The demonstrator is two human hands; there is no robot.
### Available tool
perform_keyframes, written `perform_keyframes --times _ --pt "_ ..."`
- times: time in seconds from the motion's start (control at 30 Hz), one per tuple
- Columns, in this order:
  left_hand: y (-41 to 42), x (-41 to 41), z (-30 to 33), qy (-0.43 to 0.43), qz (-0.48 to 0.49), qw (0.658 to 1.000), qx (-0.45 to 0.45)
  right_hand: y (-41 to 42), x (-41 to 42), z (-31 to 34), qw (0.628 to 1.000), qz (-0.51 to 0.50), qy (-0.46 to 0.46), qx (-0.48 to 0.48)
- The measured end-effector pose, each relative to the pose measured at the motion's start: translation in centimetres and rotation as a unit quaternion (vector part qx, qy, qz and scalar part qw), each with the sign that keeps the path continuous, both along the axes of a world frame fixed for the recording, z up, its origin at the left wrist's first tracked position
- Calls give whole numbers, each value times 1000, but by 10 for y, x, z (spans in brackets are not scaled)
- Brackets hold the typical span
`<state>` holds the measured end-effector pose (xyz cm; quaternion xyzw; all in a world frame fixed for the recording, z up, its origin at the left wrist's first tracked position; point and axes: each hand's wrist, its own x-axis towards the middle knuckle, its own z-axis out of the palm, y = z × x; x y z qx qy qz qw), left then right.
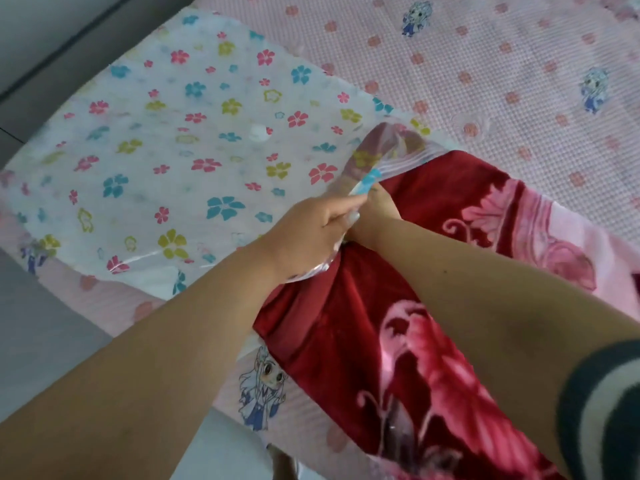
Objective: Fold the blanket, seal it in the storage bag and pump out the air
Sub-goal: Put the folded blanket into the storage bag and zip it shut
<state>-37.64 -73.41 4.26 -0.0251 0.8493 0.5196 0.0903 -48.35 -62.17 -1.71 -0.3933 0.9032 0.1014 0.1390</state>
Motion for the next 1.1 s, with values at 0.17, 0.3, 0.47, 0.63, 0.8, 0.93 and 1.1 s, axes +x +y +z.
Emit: perform_keyframes --times 0.17,0.3,0.47,0.63,0.8,0.93,1.1 --pt "-5 11 -6 22 -14 1000 -5 31 63 -23 945 -219 17 -242" --pt "-6 27 -5 29 -12 998 -62 33 151 -23 923 -253 -55 -286" --pt "-14 52 -9 24 14 990 -137 33 195 -18 938 -209 -42 -274" --pt "-37 93 -25 52 97 970 -217 34 208 -13 946 -194 24 -259" --pt "-55 134 -37 5 220 941 -255 28 230 -13 958 -161 14 -237" --pt "-61 161 -50 -39 233 934 -269 29 258 -27 977 -134 -7 -167" --pt "-48 177 -61 -5 209 940 -269 16 246 -52 988 -129 -44 -69"
